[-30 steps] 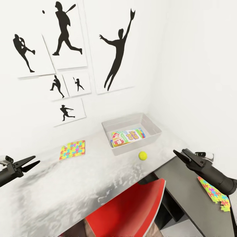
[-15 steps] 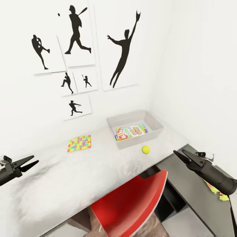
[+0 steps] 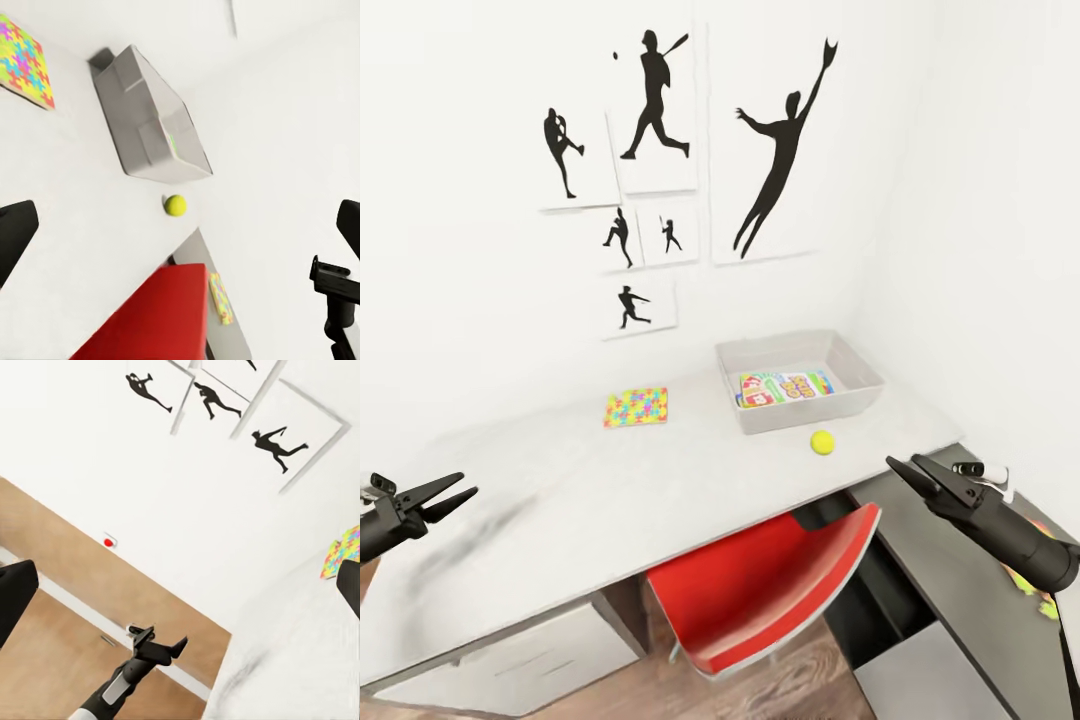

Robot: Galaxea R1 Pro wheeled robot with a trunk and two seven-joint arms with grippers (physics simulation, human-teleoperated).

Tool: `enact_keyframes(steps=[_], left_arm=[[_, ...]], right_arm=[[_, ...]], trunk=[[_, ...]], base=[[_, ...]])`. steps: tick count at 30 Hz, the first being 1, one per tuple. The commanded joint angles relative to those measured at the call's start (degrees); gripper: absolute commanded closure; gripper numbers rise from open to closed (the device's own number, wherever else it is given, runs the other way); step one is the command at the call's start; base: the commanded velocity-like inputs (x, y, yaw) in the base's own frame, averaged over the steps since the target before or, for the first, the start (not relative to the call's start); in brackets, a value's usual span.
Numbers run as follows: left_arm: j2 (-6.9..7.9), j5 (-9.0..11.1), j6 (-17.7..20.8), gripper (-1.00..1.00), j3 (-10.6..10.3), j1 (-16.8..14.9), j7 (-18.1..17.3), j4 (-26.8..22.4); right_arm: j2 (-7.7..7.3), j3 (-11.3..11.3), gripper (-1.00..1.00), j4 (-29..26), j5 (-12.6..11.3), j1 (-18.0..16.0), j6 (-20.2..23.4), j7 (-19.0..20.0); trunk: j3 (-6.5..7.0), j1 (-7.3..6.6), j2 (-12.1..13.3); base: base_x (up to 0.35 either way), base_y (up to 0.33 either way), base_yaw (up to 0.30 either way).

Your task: Put all the toys in the child's room - the three board games (two on the bed and one on the table), the two jigsaw puzzles on the table, and the tennis ball on the table - inside the toy box on the table in the child's room.

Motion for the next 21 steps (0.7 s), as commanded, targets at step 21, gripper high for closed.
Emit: enact_keyframes(steps=[21], left_arm=[[-0.01,-0.06,0.63,-1.00,0.01,-0.07,-0.18,-0.01]], right_arm=[[-0.01,-0.03,-1.00,0.00,0.00,-0.06,0.17,-0.20]], trunk=[[-0.11,0.01,-0.11]], base=[[-0.097,-0.088,0.205]])
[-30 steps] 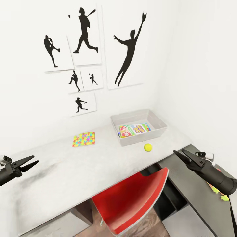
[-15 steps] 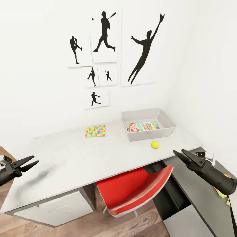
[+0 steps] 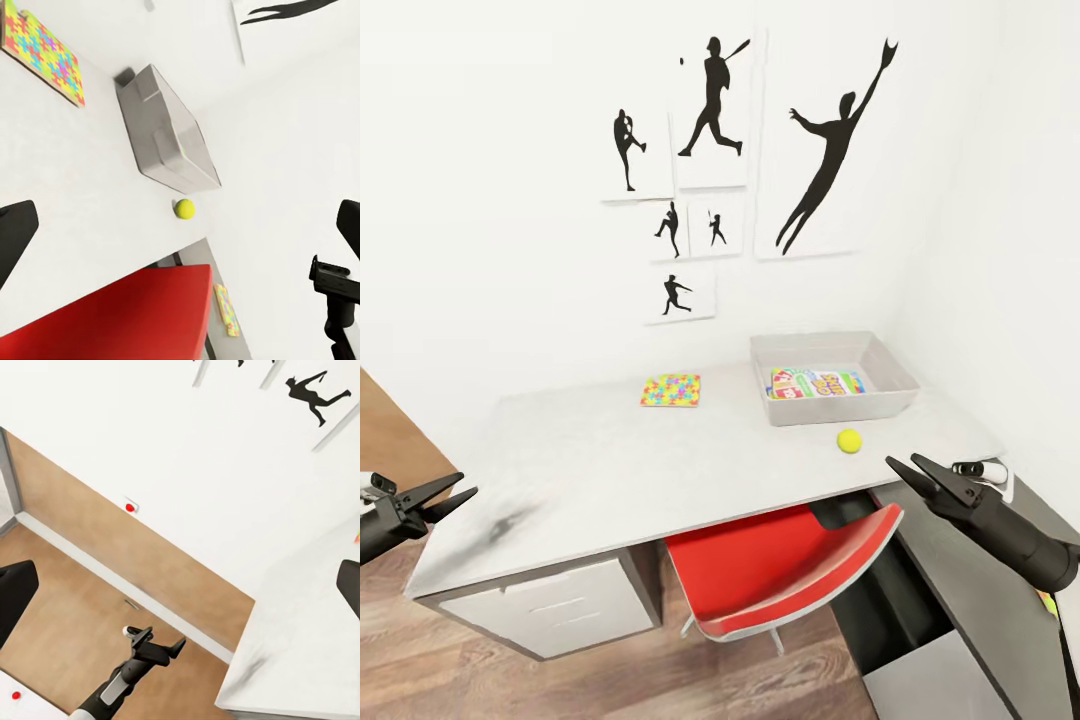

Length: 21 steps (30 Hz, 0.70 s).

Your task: Put all the toys in the child's room - the three board games (two on the bed and one on the table), the two jigsaw puzzles on the table, and the tennis ball on the table - inside the toy box on the table in the child's room.

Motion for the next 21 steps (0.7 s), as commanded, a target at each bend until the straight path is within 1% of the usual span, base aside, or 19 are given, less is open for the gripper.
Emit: enact_keyframes(steps=[1,10,13,21], left_arm=[[0.01,0.01,0.61,-1.00,0.01,-0.04,-0.18,0.00],[0.01,0.03,0.60,-1.00,0.01,-0.04,-0.18,0.00],[0.01,0.00,0.62,-1.00,0.01,-0.04,-0.18,0.00],[0.01,0.01,0.57,-1.00,0.01,-0.04,-0.18,0.15]], right_arm=[[-0.01,-0.04,-1.00,0.00,0.02,-0.03,0.24,0.14],[-0.02,-0.07,-1.00,-0.05,0.02,-0.05,0.25,0.14],[-0.02,0.04,-1.00,-0.13,0.02,-0.04,0.24,0.08],[-0.02,0.08,-1.00,-0.41,0.02,-0.05,0.24,-0.01]], trunk=[[-0.10,0.03,-0.11],[-0.10,0.03,-0.11],[-0.10,0.03,-0.11],[-0.10,0.03,-0.11]], base=[[-0.004,-0.003,0.016],[-0.001,0.011,0.003],[0.000,0.177,0.000],[0.000,0.242,0.014]])
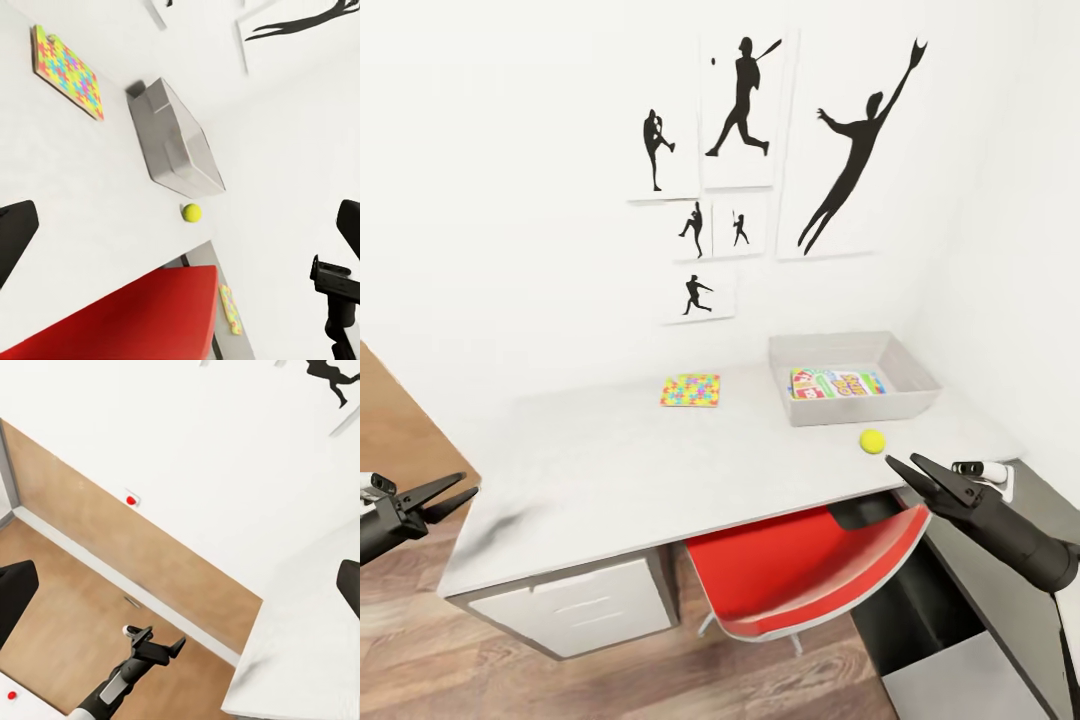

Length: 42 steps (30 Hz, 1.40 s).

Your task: Put all the toys in the child's room - the three board games (two on the bed and one on the table), the two jigsaw puzzles on the table, and the tennis ball on the table - inside the toy box on the table in the child's room.

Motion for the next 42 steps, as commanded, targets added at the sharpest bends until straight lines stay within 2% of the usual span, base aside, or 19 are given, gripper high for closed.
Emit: enact_keyframes(steps=[1,16,30,42], left_arm=[[0.00,0.03,0.59,-1.00,0.01,-0.05,-0.18,0.03],[0.00,0.00,0.56,-1.00,0.01,-0.05,-0.12,0.05],[0.00,0.02,0.56,-1.00,0.01,-0.05,-0.14,0.05],[0.00,-0.03,0.57,-1.00,0.01,-0.05,-0.11,0.05]], right_arm=[[0.00,-0.05,-1.00,-0.03,0.03,-0.05,0.24,0.13],[0.08,0.25,-1.00,0.00,0.03,-0.04,0.32,-3.89],[0.03,0.19,-1.00,0.03,0.03,-0.05,0.32,-4.32],[0.00,-0.12,-1.00,0.03,0.03,-0.04,0.41,-4.13]], trunk=[[-0.11,0.03,-0.11],[-0.11,0.03,-0.11],[-0.31,0.03,-0.11],[-0.41,0.03,-0.11]], base=[[0.000,0.147,0.132],[0.000,0.028,0.262],[0.086,-0.068,0.286],[0.065,0.079,0.061]])
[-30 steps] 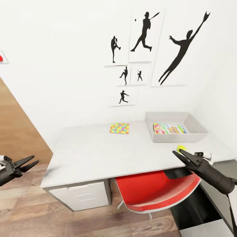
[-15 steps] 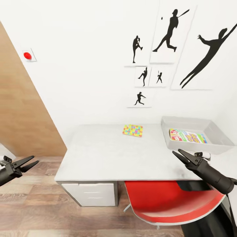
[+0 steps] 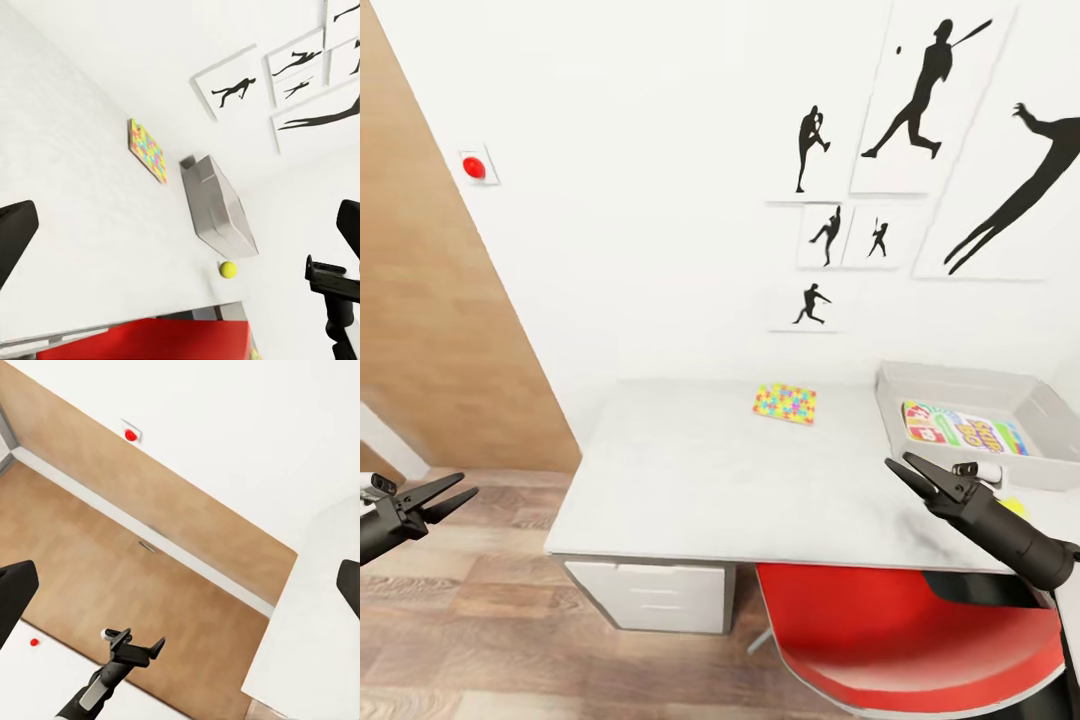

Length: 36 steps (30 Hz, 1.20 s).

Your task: Put all the toys in the child's room - the three board games (two on the bed and one on the table), the two jigsaw puzzles on the table, and the tennis ball on the table - inside the toy box on the table in the child's room.

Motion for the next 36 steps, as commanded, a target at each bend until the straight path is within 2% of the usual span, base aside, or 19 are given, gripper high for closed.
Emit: enact_keyframes(steps=[1,16,36], left_arm=[[0.03,0.02,0.60,-1.00,0.04,-0.04,-0.18,0.01],[0.03,0.04,0.60,-1.00,0.06,-0.04,-0.19,0.01],[0.02,0.08,0.60,-1.00,0.05,-0.04,-0.25,0.01]], right_arm=[[-0.03,-0.06,-1.00,0.02,0.08,-0.06,0.22,0.19],[-0.01,-0.10,-1.00,0.07,0.05,-0.06,0.22,0.21],[0.00,-0.08,-1.00,0.07,0.08,-0.06,0.22,0.21]], trunk=[[-0.10,0.04,-0.10],[0.19,0.04,-0.10],[0.22,0.04,-0.10]], base=[[0.130,0.073,0.004],[0.192,0.077,-0.145],[0.199,0.030,-0.012]])
